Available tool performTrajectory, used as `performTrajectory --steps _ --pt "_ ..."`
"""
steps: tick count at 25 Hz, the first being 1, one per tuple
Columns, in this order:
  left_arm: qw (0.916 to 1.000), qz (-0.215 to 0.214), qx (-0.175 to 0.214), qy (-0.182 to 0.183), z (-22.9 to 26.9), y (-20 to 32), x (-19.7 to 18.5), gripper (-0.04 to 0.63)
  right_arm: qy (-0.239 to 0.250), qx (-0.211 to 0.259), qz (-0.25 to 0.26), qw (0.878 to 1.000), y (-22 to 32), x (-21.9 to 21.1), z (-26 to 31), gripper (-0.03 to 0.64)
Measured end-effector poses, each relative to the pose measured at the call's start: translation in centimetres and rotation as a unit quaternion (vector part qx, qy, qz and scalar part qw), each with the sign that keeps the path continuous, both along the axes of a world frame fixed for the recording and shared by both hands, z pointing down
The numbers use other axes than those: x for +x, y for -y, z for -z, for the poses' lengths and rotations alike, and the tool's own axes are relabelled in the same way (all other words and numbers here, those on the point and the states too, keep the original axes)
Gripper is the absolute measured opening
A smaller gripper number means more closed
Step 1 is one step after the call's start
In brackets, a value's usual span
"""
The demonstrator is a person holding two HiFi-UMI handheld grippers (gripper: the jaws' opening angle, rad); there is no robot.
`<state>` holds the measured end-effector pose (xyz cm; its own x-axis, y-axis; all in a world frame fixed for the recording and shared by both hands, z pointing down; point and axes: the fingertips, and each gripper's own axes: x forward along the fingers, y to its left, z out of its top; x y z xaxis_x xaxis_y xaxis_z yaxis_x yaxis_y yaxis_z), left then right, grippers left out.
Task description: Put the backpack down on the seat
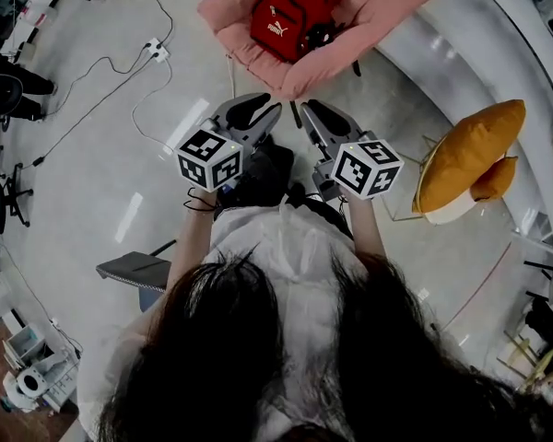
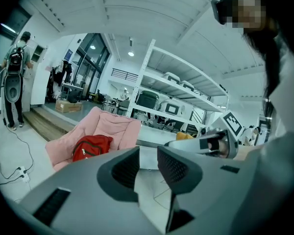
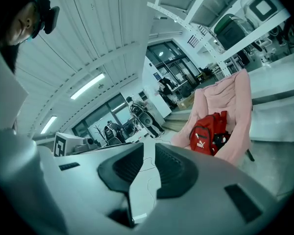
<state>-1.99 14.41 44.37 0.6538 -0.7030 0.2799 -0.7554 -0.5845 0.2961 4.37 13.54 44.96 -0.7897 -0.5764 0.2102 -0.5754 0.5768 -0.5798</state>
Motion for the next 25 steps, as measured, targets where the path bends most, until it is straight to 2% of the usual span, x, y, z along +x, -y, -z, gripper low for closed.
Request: performTrajectory --steps 12,18,25 --pt "0.9998 0.021 0.004 -0.001 0.1 -4.4 -0.4 0.124 -0.026 0.022 0.011 0.999 -4.1 0.5 0.3 0.078" --pt "0.9997 0.024 0.007 -0.001 0.0 -4.9 -0.1 0.124 -0.028 0.028 0.013 0.999 -4.8 1.0 0.4 0.078" --pt "0.9983 0.055 0.018 0.007 0.8 -4.0 -2.5 0.123 -0.035 0.026 0.015 0.999 -4.9 1.1 0.2 0.078"
